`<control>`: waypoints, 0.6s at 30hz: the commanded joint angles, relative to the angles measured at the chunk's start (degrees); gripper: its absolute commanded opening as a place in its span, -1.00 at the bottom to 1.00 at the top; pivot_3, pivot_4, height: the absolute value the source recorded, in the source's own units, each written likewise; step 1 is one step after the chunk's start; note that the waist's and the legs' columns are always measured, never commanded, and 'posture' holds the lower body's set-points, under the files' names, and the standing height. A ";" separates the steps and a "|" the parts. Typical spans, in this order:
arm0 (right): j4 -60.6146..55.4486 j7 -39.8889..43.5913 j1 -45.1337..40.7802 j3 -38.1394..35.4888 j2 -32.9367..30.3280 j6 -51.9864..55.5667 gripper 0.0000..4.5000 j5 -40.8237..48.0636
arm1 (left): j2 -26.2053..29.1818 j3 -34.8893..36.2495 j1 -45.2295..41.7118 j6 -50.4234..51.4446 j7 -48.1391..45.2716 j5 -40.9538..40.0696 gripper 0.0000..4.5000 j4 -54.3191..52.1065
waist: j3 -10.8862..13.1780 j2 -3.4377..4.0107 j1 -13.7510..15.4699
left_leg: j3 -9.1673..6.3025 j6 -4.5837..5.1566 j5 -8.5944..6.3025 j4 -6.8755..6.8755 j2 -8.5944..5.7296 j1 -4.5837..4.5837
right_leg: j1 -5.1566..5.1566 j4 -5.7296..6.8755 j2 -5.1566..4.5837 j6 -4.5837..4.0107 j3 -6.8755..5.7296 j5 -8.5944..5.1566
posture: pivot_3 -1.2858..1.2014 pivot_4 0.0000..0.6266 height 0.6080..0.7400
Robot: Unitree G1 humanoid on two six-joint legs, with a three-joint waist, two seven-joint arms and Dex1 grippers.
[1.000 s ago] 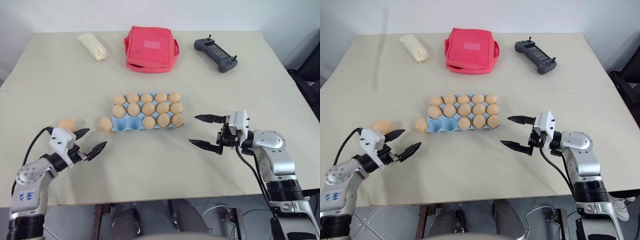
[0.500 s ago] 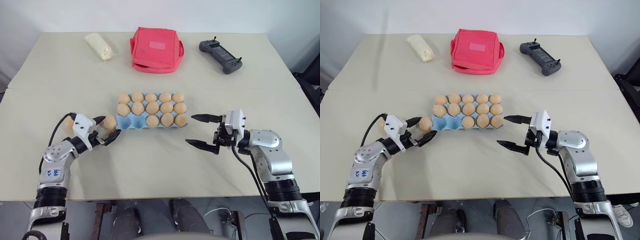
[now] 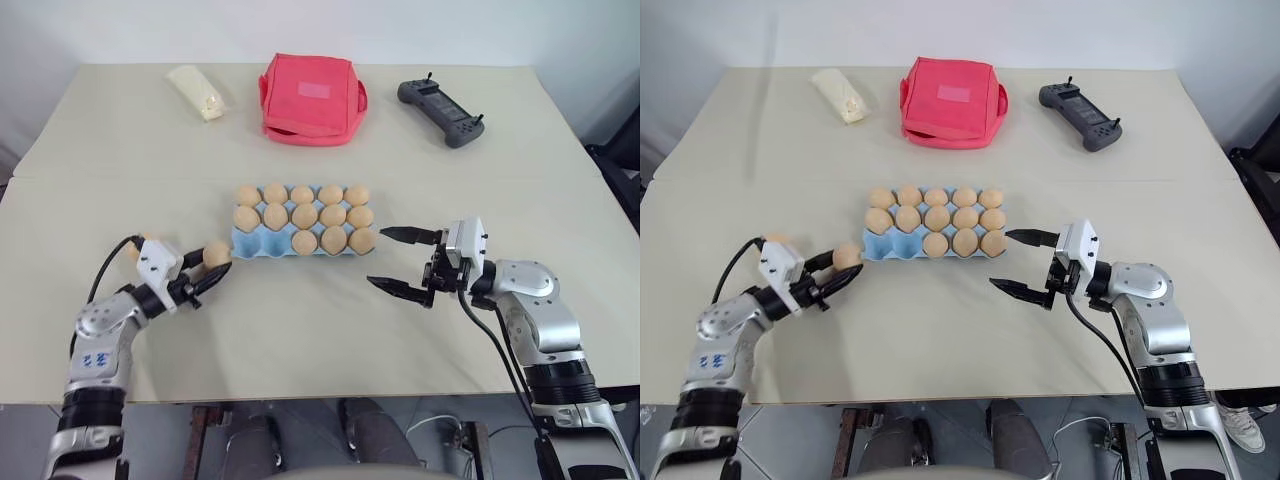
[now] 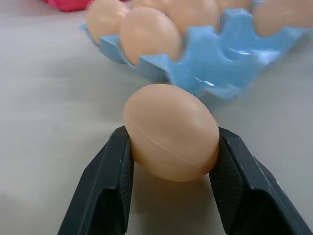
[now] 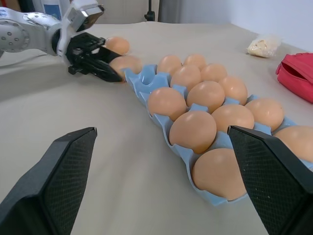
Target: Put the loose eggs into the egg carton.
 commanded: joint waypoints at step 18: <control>-4.25 -2.32 2.11 -1.00 -0.86 0.28 1.00 0.45 | -4.83 -12.31 -15.25 12.12 2.11 1.00 -0.15 -6.70 | 0.01 -0.02 0.19 | 0.27 0.14 0.08 0.04 -0.20 -0.01 | 0.01 -0.12 0.17 0.08 0.05 0.06 | 0.03 -0.52 1.00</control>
